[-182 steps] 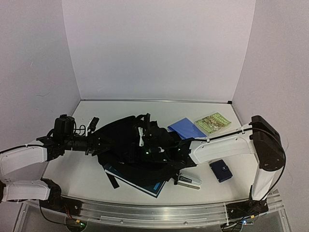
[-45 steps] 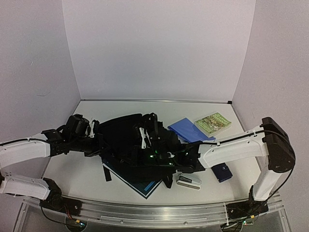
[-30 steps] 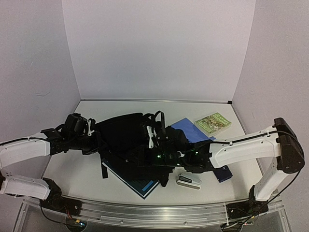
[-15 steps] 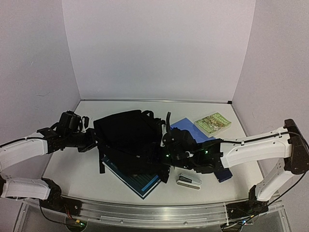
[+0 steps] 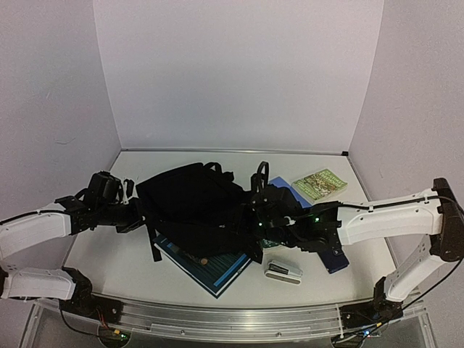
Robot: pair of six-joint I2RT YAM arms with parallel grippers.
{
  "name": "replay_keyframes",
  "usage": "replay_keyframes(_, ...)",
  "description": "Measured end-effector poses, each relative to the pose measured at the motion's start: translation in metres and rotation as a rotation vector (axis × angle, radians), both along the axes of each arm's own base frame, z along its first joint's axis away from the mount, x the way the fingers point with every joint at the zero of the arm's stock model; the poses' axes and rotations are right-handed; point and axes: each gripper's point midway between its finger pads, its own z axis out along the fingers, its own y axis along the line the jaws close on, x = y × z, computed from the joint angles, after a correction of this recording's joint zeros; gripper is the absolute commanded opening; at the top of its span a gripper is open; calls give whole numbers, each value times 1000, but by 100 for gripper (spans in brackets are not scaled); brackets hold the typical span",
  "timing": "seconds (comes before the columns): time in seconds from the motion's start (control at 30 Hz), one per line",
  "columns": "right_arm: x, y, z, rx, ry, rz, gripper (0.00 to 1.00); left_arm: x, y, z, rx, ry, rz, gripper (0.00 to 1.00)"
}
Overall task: Pack the student bag
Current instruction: Unzip the student bag at the center of the board.
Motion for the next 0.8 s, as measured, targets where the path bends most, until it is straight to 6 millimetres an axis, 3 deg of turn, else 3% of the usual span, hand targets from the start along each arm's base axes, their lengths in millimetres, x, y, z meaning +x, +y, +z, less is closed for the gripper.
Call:
replay_keyframes(0.1,5,-3,-1,-12,-8,-6,0,-2,-2,4,11,-31,-53,50)
replay_keyframes(0.23,6,-1,0,-8,-24,13,0,-3,-11,18,25,-73,-157,66)
replay_keyframes(0.4,4,1,-2,10,-35,36,0,2,-45,75,-8,-253,-341,72)
replay_keyframes(0.5,3,2,-4,21,-35,43,0,-3,-72,95,-45,-338,-469,73)
replay_keyframes(0.57,2,2,-5,27,-34,45,0,-9,-89,95,-71,-355,-558,73)
replay_keyframes(0.8,5,0,-7,55,-23,37,0,-26,-128,62,-113,-272,-738,74)
